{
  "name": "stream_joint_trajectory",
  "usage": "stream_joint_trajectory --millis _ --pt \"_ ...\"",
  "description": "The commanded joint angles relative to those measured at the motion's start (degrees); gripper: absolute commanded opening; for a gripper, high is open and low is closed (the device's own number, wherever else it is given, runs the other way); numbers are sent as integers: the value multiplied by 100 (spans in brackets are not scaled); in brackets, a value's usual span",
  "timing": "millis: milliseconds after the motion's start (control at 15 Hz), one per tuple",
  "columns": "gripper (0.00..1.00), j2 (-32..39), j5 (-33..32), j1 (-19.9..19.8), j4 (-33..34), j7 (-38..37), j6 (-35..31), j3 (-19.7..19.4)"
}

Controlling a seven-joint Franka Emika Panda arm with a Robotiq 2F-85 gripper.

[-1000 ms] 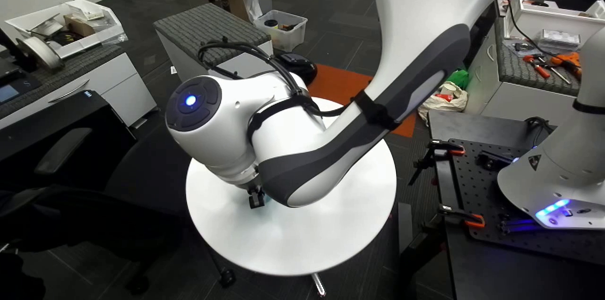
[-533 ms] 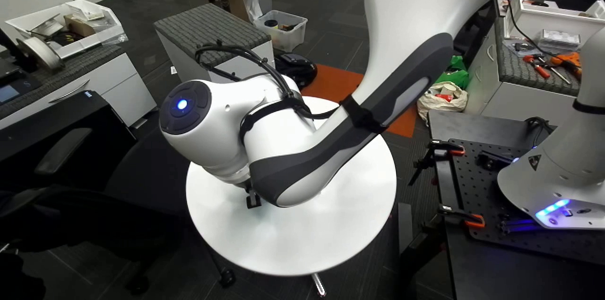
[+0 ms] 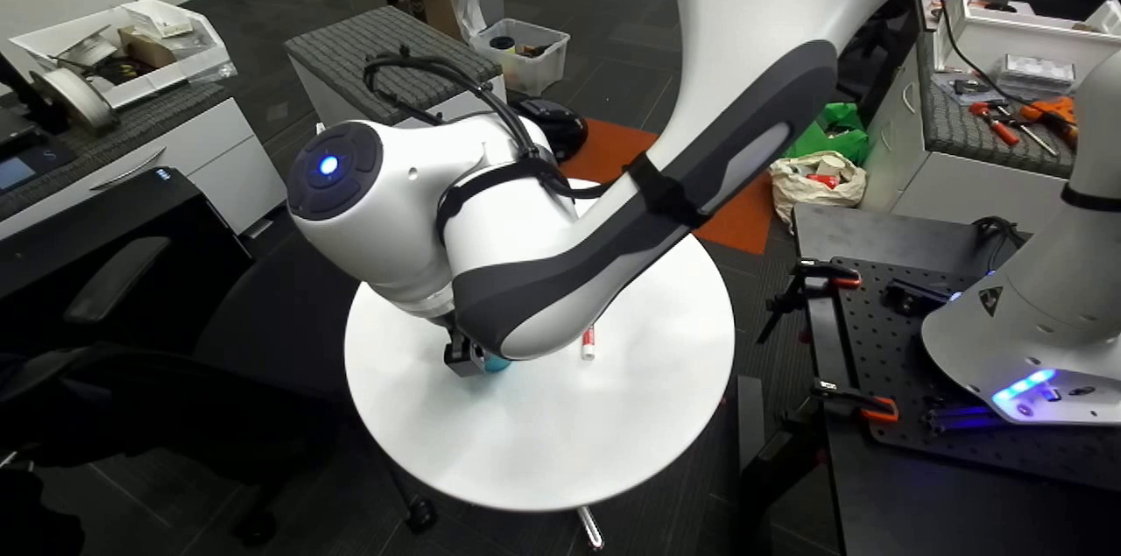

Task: Move the cup to the left and put the marker in the cup

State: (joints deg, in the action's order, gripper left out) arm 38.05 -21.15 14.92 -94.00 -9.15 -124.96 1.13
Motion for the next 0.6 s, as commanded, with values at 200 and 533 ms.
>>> stream_joint_trajectory --millis 200,533 --pt "100 -718 43 52 -485 -322 439 -51" --pt "100 -1509 235 -120 -1285 -381 198 30"
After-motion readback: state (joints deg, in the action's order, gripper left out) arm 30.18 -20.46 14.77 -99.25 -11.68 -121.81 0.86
